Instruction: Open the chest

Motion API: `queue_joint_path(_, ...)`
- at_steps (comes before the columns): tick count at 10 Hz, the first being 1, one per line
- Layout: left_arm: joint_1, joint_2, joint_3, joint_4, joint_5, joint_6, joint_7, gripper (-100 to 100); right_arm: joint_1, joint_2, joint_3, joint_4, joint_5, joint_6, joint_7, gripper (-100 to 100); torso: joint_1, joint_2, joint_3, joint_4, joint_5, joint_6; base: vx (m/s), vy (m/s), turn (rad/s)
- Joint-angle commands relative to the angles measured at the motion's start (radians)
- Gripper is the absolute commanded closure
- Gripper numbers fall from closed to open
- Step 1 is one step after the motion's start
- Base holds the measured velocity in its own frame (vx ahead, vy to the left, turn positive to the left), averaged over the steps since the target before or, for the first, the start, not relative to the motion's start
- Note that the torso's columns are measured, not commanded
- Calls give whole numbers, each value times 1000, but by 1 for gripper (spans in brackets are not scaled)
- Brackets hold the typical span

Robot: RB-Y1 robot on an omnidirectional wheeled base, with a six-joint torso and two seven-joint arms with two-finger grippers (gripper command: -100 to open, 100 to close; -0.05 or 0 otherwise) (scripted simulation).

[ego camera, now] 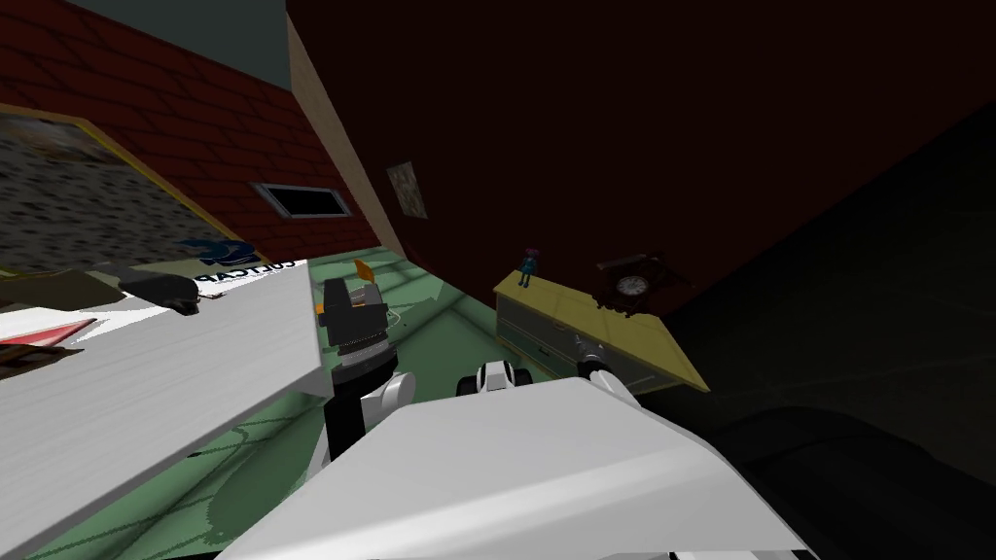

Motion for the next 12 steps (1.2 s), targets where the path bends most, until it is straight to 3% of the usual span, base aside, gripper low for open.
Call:
queue_joint_path(1, 0, 0, 0, 0, 0, 0, 0, 0, -12, -15, -7, 59, 58, 67, 17, -100, -2, 0, -1, -1, 0, 3, -12, 4, 205)
queue_joint_path(3, 0, 0, 0, 0, 0, 0, 0, 0, -12, -15, -7, 72, 66, 109, 17, -100, -9, -2, 0, 0, 0, 1, -14, -10, 126)
queue_joint_path(5, 0, 0, 0, 0, 0, 0, 0, 0, -21, -17, -8, 126, 118, 178, 26, -100, -15, -4, 0, 2, 1, -1, -20, -4, 237)
queue_joint_path(6, 0, 0, 0, 0, 0, 0, 0, 0, -21, -17, -8, 126, 128, 182, 26, -100, -14, -4, -1, 1, 0, 1, 10, 10, 4)
queue_joint_path(8, 0, 0, 0, 0, 0, 0, 0, 0, -31, -17, -9, 170, 187, 246, 34, -100, -18, -3, 0, 1, 2, 3, -11, -4, 200)
queue_joint_path(12, 0, 0, 0, 0, 0, 0, 0, 0, -31, -17, -9, 181, 188, 256, 34, -100, -21, -7, -3, -2, 4, 7, -5, -3, 6)
